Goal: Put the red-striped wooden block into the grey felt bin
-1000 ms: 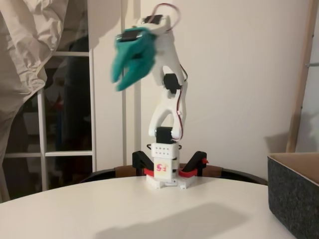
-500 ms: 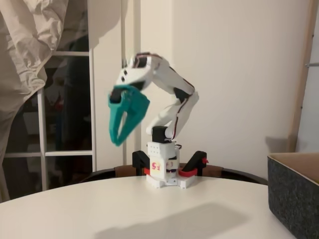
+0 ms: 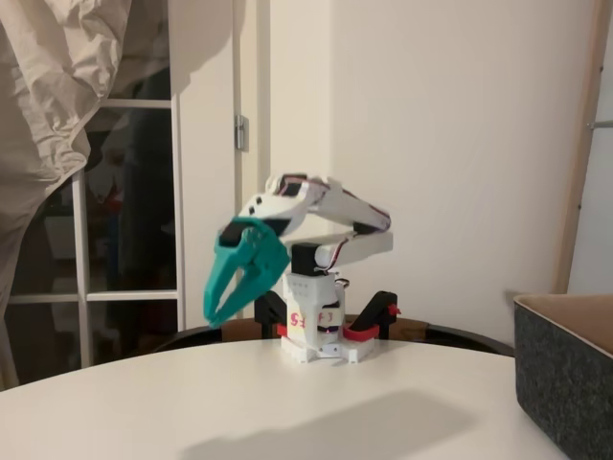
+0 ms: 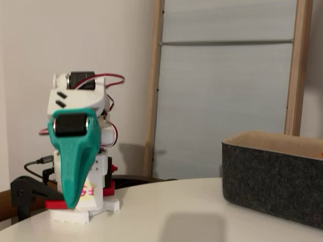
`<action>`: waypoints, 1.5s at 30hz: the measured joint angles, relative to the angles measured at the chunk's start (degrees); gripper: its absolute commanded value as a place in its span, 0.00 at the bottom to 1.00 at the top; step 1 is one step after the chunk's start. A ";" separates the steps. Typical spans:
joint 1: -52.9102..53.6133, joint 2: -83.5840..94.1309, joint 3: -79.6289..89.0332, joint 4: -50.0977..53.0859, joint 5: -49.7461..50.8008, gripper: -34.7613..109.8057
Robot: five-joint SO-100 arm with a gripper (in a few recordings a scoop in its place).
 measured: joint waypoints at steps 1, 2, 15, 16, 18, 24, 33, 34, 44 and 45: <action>0.00 0.53 1.58 -1.05 0.00 0.24; -0.09 1.23 3.16 -2.02 0.00 0.24; -0.26 4.83 13.89 -7.73 -0.35 0.24; -0.26 4.92 14.41 -8.26 -0.88 0.24; -0.26 5.27 14.50 -8.79 -1.23 0.24; -0.26 5.27 14.94 -8.44 -1.05 0.24; -1.14 5.27 14.94 -5.80 -1.41 0.24; -1.14 5.27 14.94 -5.62 -1.41 0.24; -1.14 5.27 14.94 -5.10 -1.41 0.24; -1.14 5.27 14.94 -5.01 -1.41 0.24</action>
